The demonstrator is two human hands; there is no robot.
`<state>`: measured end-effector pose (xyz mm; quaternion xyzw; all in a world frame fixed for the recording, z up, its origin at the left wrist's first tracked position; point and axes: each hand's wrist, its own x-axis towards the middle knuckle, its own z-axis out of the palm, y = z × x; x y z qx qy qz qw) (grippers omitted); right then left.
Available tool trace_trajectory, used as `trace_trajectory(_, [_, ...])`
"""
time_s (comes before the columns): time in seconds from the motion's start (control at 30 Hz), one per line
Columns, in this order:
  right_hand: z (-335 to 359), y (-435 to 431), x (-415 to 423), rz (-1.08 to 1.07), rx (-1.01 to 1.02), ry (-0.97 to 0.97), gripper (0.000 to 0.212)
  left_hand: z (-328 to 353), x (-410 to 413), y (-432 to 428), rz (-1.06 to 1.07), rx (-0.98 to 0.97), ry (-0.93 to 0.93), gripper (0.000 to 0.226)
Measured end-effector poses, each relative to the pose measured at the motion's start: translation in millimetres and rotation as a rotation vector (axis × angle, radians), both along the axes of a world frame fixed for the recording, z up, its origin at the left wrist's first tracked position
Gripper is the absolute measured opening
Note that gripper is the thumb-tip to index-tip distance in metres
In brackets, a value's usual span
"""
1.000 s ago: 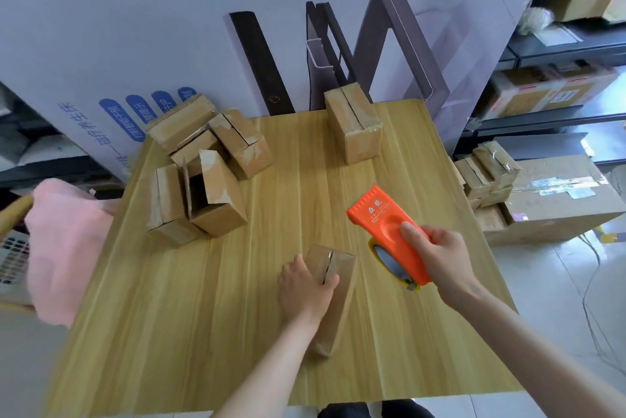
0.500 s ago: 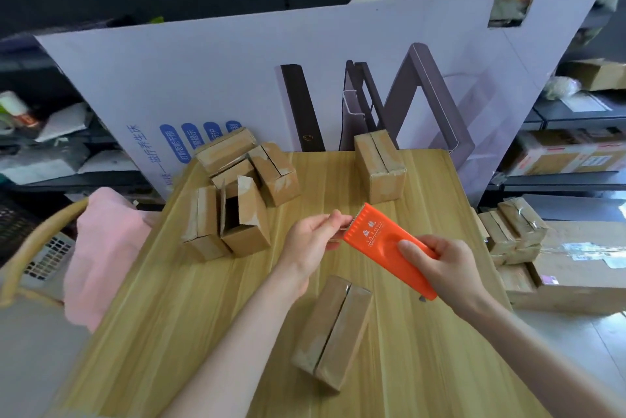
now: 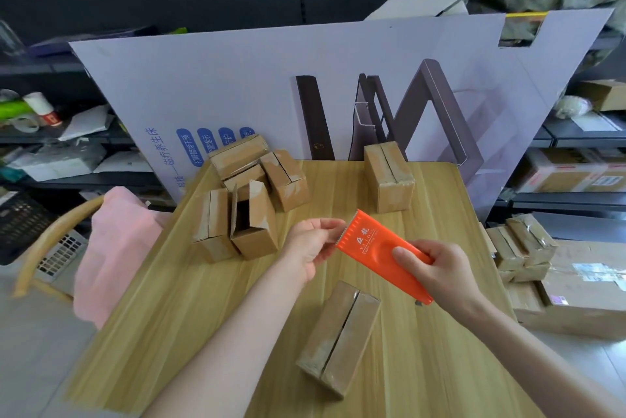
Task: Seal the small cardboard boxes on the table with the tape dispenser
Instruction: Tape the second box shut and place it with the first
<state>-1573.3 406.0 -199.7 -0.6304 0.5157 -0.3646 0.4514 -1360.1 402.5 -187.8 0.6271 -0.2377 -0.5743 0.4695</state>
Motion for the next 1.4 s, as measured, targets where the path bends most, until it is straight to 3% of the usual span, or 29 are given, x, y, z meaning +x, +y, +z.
trace_trajectory(0.1, [2, 1, 6, -0.009, -0.019, 0.083, 0.018, -3, 2, -9, 0.081, -0.014, -0.076, 0.017])
trace_trajectory(0.17, [5, 1, 9, -0.008, -0.034, 0.142, 0.041, -4, 2, -15, 0.109, -0.026, -0.104, 0.021])
trace_trajectory(0.23, [6, 0, 8, -0.014, -0.042, 0.18, 0.05, -5, 2, -18, 0.112, -0.04, -0.149, 0.026])
trace_trajectory(0.43, [-13, 4, -44, -0.091, 0.017, 0.275, 0.008, -19, 55, -23, 0.304, 0.008, -0.304, 0.019])
trace_trajectory(0.53, [-29, 10, -65, -0.109, 0.078, 0.353, 0.017, -43, 58, -17, 0.203, 0.072, -0.302, 0.013])
trace_trajectory(0.67, [-51, 5, -74, -0.12, 0.102, 0.663, 0.035, -86, 37, -10, 0.161, 0.141, -0.282, 0.01])
trace_trajectory(0.77, [-64, 0, -72, -0.105, 0.149, 0.786, 0.04, -112, 28, -8, 0.159, 0.183, -0.288, 0.009])
trace_trajectory(1.13, [-102, -5, -55, -0.079, 0.282, 1.02, 0.039, -168, 19, -15, 0.098, 0.275, -0.367, 0.012])
trace_trajectory(1.3, [-119, -10, -37, -0.034, 0.227, 1.132, 0.042, -189, 8, -6, 0.158, 0.294, -0.443, 0.019])
trace_trajectory(1.4, [-128, -11, -21, -0.013, 0.186, 1.156, 0.04, -199, -2, -1, 0.145, 0.27, -0.549, 0.009])
